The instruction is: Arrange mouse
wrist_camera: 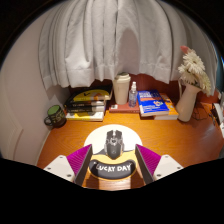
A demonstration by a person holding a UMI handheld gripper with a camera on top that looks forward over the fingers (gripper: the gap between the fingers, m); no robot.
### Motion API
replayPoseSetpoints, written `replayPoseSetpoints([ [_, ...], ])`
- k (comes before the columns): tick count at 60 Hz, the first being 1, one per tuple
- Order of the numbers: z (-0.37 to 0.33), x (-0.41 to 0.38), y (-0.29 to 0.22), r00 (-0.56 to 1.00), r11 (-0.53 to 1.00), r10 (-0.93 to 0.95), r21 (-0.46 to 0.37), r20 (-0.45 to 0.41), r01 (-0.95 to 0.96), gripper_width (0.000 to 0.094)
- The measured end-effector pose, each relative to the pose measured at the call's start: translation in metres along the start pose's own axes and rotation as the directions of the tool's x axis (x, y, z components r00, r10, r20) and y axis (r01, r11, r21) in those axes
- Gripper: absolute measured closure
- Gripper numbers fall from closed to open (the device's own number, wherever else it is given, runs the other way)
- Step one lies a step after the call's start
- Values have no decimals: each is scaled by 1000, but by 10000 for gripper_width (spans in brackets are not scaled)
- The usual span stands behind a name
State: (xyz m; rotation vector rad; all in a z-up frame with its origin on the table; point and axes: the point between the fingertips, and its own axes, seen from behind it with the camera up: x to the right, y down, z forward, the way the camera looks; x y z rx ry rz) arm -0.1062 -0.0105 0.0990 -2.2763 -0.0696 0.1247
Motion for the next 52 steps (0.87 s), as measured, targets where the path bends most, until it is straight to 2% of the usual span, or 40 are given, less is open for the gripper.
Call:
replayPoseSetpoints([
  [9, -79, 5, 13, 1000, 999, -16, 48, 19, 15, 83],
  [22, -159, 30, 38, 1000, 996, -25, 92, 5, 24, 85],
  [52, -239, 80, 43, 998, 982, 30, 185, -55, -19, 84],
])
